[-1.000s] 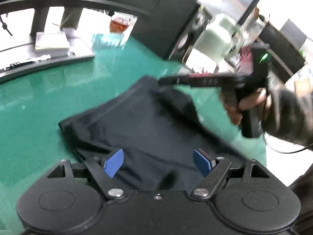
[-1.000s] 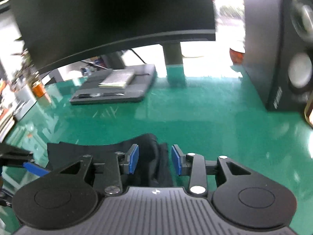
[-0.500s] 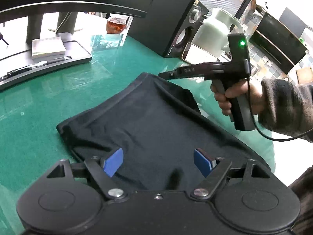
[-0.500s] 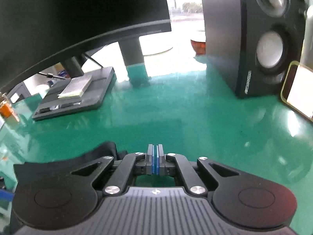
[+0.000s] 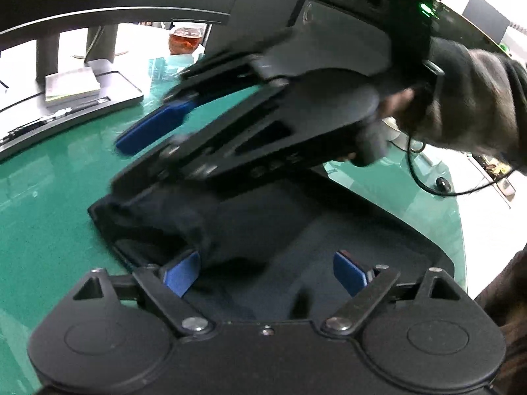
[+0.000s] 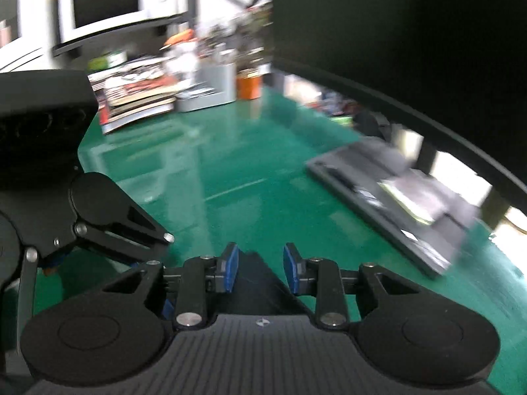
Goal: Fold clothes
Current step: 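Press the folded shorts flat with the left gripper while the right gripper releases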
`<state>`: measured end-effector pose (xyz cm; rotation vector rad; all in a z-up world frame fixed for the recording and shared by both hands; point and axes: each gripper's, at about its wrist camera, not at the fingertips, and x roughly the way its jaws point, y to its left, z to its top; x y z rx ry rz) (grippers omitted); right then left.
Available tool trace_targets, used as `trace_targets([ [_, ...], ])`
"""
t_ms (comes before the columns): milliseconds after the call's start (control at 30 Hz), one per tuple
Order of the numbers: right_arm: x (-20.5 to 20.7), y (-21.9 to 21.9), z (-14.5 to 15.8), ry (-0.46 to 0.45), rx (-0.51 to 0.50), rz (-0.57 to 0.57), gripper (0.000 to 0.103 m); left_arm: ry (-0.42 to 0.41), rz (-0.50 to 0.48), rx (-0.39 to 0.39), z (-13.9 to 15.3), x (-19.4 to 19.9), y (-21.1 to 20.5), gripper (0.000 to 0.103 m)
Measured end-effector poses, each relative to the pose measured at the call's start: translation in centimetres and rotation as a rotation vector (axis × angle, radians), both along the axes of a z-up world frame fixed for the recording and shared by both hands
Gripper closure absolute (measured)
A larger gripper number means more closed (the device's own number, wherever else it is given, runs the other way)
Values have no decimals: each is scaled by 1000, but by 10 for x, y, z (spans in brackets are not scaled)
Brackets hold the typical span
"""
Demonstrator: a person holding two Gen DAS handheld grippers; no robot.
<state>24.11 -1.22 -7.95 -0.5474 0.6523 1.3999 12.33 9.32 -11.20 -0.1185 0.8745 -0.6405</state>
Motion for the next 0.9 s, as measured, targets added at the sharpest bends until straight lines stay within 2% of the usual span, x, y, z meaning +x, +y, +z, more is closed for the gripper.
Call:
trace_targets([
  [33,2,7,-4,11,-39,29,81,-1,3,-6,0,0,1,14],
  [67,2,9,-6,11,-60,30,102,-3,5,-11,-1,0,1,14],
  [133,8,9,-7,28,-72,11,102,-6,10,-20,-2,0,2,14],
  [200,22,-1,-2,109,-19,-87,102,-14,19,-26,-3,0,3,12],
  [267,27,-8,-2,143,6,-140,102,-26,27,-23,-4,0,4,11],
  [333,32,-13,-14,136,-6,-210,103,-28,29,-26,-5,1,3,8],
  [400,43,-21,-21,95,27,-371,102,-26,23,-28,-5,2,2,8],
  [433,61,-36,-20,172,97,-548,102,-29,21,-23,-4,1,2,8],
  [500,67,-56,-13,242,172,-643,101,-22,40,-22,-2,1,3,9],
  [633,46,-76,-1,175,152,-684,93,-47,168,-81,9,10,22,8],
  [667,34,-88,1,136,129,-727,83,-44,197,-81,9,14,27,8],
  [700,22,-100,2,97,107,-769,65,-40,209,-71,7,19,30,8],
  [733,15,-107,-1,67,94,-803,55,-38,210,-62,6,20,31,8],
  [767,8,-115,-3,37,81,-836,39,-33,208,-42,4,23,31,8],
  [833,-7,-131,-8,-13,61,-907,39,-32,190,-9,1,27,29,8],
  [900,-11,-143,-14,-16,34,-932,63,-52,180,-22,6,30,27,8],
])
